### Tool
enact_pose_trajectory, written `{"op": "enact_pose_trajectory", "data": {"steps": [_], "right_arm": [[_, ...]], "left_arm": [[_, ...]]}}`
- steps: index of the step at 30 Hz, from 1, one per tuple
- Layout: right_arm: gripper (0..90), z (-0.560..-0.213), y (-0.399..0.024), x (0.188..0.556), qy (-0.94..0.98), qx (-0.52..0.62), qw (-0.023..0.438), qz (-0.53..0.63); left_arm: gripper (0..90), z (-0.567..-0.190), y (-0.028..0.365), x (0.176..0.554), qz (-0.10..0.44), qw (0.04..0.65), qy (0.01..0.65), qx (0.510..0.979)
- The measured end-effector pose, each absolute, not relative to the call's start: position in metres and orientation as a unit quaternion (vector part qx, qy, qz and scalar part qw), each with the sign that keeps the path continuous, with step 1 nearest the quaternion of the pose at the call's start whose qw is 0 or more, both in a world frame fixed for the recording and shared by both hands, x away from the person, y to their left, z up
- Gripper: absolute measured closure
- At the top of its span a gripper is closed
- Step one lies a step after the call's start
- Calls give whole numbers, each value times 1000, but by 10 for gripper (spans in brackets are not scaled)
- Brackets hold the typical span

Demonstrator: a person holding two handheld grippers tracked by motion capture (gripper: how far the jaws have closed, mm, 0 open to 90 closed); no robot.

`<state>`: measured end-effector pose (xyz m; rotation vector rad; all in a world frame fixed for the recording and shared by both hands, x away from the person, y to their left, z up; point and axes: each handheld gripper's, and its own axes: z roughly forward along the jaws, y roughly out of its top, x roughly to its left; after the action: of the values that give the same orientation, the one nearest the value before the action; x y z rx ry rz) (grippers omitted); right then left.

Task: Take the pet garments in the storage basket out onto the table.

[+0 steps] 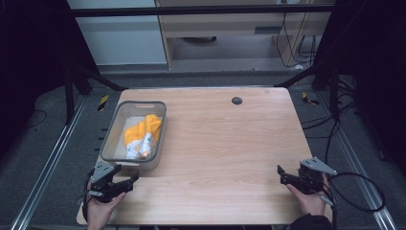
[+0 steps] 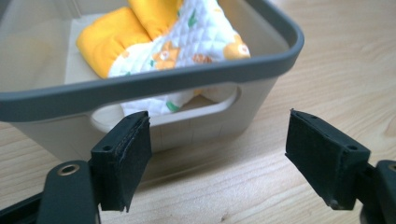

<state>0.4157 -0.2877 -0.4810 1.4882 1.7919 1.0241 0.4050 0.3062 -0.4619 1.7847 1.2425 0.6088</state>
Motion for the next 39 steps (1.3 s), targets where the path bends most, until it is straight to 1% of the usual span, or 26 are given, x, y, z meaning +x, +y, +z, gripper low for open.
{"op": "enact_pose_trajectory", "data": {"steps": [6,11,18,22,33,39], "right_arm": [[118,-480,-284,415,679,551,296,385],[121,-479,-284,417,680,545,310,381],[122,-480,-285,416,675,548,313,383],[122,-480,-285,416,675,546,319,379],[122,-481,-289,416,667,553,329,375],[122,-482,-291,416,666,553,326,379]], "left_arm": [[221,-452,312,406,250,442,504,698],[222,-439,315,407,257,456,505,687],[248,-423,317,407,256,477,501,675],[252,-413,317,409,258,485,495,673],[256,-392,306,425,274,477,478,685],[254,-383,302,432,282,477,475,683]]}}
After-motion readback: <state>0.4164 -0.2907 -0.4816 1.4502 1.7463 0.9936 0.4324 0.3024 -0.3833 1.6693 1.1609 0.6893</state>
